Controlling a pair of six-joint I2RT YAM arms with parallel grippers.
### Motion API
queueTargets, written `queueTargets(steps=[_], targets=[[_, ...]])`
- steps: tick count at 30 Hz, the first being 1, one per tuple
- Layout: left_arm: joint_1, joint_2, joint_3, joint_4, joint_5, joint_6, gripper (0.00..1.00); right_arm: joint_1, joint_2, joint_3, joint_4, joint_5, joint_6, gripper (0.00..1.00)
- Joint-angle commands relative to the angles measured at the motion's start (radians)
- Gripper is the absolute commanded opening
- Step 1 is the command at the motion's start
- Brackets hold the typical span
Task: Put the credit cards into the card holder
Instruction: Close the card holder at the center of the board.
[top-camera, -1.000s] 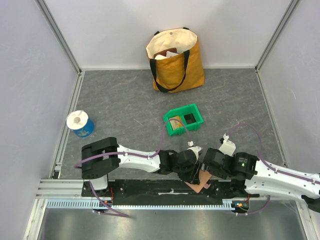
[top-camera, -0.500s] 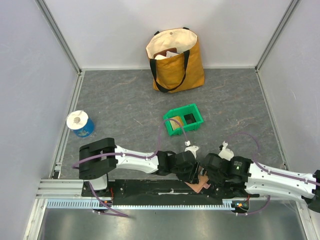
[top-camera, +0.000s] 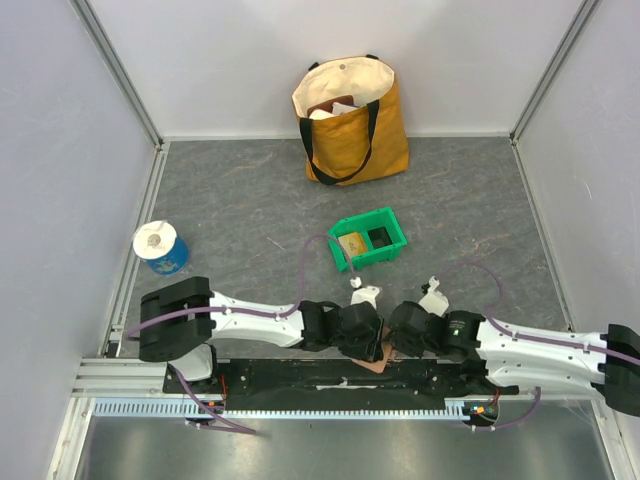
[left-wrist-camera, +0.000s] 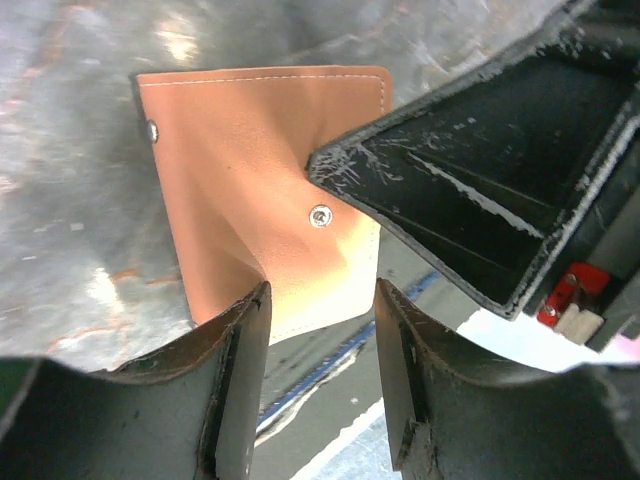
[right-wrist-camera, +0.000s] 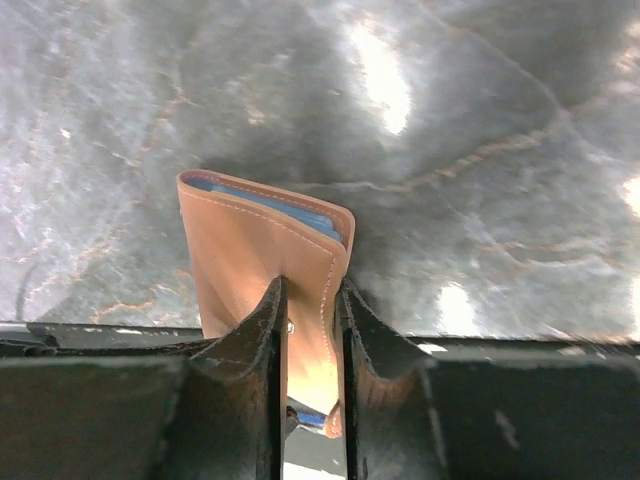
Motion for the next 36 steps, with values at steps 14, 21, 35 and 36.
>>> queueTargets(steps=[14, 21, 35, 36], targets=[[0.198, -0.262, -0.171, -0.246, -0.233, -0.039, 0.57, -0.171, 0.514, 0.283, 0.393, 0.066, -0.665, 0.14], [0.262, -0.343, -0.223, -0.201, -0.241, 0.028, 0.59, -0.242, 0.649, 0.375, 0.417, -0.098, -0.971, 0.12], [0.317, -0.234, -0.217, -0.040, -0.147, 0.111, 0.57, -0.274, 0.587, 0.413, 0.370, -0.149, -1.043, 0.40], [0.314, -0.225, -0.217, -0.036, -0.144, 0.116, 0.56, -0.277, 0.565, 0.416, 0.356, -0.137, -1.043, 0.43]])
